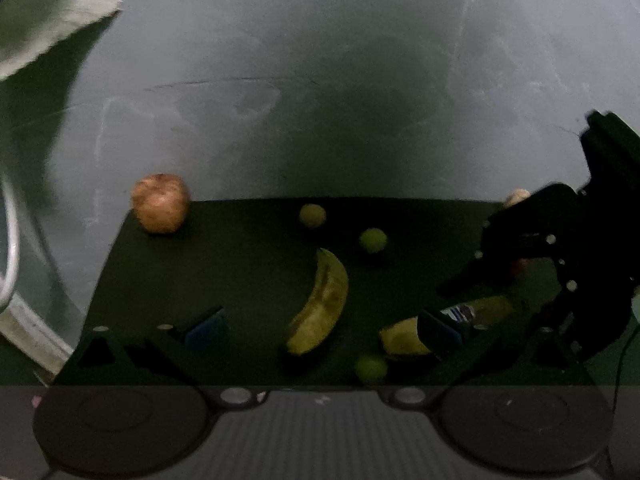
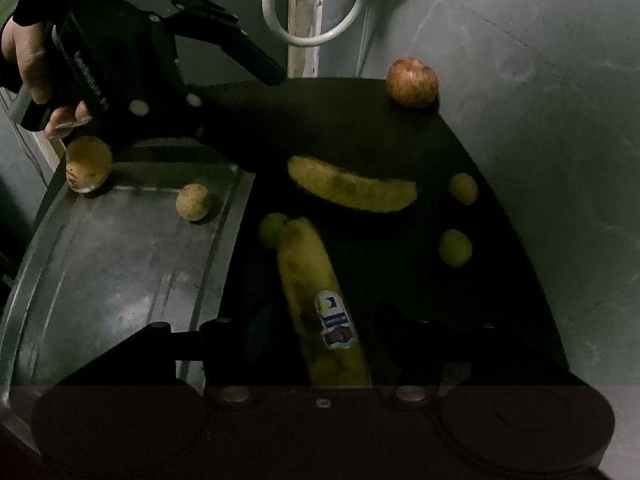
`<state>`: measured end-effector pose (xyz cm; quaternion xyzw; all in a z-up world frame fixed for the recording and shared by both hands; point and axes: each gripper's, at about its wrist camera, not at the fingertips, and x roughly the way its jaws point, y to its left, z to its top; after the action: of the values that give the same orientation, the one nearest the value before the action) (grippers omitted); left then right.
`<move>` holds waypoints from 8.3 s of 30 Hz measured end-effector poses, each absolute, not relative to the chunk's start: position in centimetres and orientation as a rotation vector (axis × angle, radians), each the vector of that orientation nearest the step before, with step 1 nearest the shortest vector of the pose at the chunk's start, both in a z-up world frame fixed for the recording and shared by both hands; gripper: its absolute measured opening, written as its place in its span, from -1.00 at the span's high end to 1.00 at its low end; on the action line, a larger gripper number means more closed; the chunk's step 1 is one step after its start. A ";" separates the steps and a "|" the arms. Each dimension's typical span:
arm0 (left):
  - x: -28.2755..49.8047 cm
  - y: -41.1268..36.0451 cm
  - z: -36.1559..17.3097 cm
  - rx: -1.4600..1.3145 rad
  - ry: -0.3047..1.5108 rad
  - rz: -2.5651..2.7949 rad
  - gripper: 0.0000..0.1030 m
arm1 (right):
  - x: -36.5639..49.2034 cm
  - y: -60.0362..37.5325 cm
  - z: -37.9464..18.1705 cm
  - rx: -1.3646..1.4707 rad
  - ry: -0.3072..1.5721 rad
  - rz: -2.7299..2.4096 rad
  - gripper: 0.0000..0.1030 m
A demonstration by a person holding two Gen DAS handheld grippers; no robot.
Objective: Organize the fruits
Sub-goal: 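Move the right gripper to the stickered banana and close on it, then lift the stickered banana with the right gripper toward the tray, then lower the stickered banana into the tray with the right gripper while the left lowers the dark banana, then withdraw both open grippers from the tray toward the loose fruits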
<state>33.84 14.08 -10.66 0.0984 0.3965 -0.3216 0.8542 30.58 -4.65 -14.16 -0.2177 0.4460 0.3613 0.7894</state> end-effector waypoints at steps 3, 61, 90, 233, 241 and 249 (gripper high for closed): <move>34.0 13.3 -11.1 0.226 0.839 -0.715 -0.99 | 30.8 -4.3 -14.6 -0.478 0.978 0.786 -0.04; 26.7 9.5 -5.9 0.137 0.733 -0.355 0.37 | 27.3 -10.9 -6.0 -0.087 0.873 0.641 0.31; 5.0 13.5 -5.4 -0.186 0.728 0.153 0.37 | 15.4 -10.7 0.1 -0.090 0.796 0.885 0.31; 21.8 7.0 -8.3 0.125 0.758 -0.312 -0.98 | 16.6 -20.1 -7.6 0.227 0.927 0.283 -0.94; 27.2 7.3 -11.7 0.172 0.829 -0.381 -0.69 | 19.0 -17.0 -10.5 0.196 0.971 0.202 -0.69; 29.0 6.9 -13.8 0.227 0.883 -0.418 -0.37 | 20.3 -16.4 -12.5 0.179 1.003 0.148 -0.52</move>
<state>29.04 6.93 -13.76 0.1087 0.4233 -0.2001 0.8769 20.25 -16.40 -12.45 0.0857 0.4798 0.0707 0.8703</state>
